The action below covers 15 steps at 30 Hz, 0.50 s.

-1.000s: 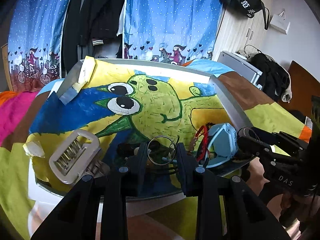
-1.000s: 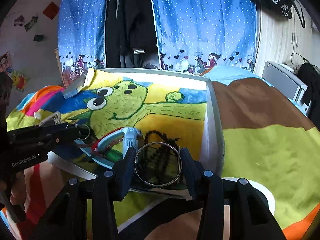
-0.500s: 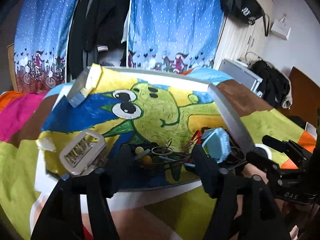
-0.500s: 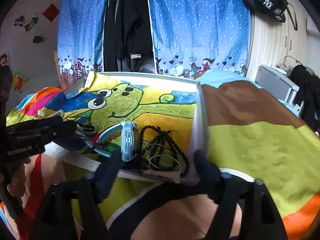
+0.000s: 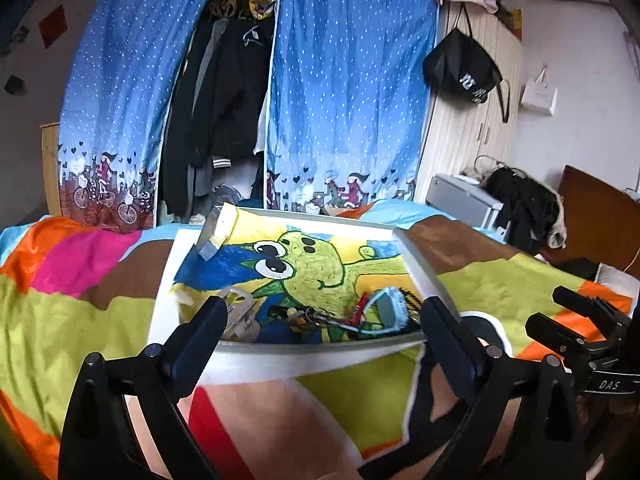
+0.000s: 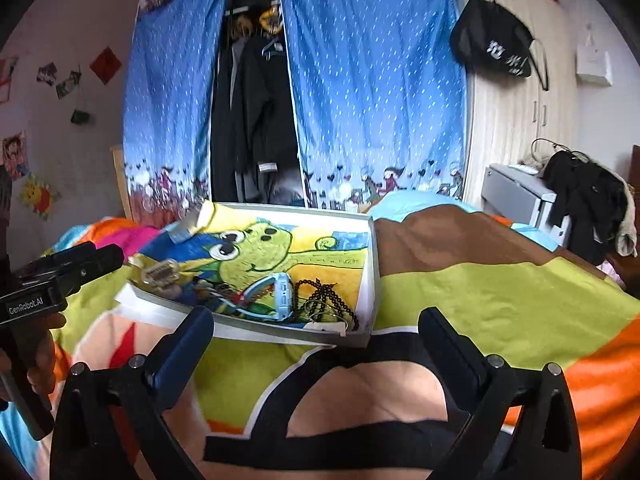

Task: Organize jewelry
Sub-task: 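Lift both tools out of the tray and move back over the duvet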

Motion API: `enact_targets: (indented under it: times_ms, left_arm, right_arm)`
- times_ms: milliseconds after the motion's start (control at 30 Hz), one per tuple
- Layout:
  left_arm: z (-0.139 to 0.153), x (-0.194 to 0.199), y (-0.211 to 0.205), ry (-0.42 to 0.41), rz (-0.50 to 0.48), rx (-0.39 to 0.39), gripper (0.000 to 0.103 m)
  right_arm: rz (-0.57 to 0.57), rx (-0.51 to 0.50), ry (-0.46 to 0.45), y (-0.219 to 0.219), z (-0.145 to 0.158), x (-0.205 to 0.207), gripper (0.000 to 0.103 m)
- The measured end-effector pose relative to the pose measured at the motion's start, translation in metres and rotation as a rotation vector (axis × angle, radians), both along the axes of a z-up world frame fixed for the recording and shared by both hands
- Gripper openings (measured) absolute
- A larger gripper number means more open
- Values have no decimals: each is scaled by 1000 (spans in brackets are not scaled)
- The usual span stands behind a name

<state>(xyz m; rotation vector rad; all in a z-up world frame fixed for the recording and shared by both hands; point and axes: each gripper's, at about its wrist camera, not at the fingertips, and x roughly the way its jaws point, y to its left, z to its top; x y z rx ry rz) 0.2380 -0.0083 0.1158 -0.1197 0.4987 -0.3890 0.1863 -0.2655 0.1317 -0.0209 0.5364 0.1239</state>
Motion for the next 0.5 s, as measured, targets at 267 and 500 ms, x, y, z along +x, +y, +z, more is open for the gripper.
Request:
enact_targets:
  times_ms: [267, 500]
  left_arm:
    - [15, -63, 10, -8, 21, 13, 95]
    - [3, -123, 25, 32, 39, 55, 95]
  right_arm:
    - [-15, 28, -25, 3, 12, -67, 103]
    - [-25, 27, -26, 7, -1, -125, 103]
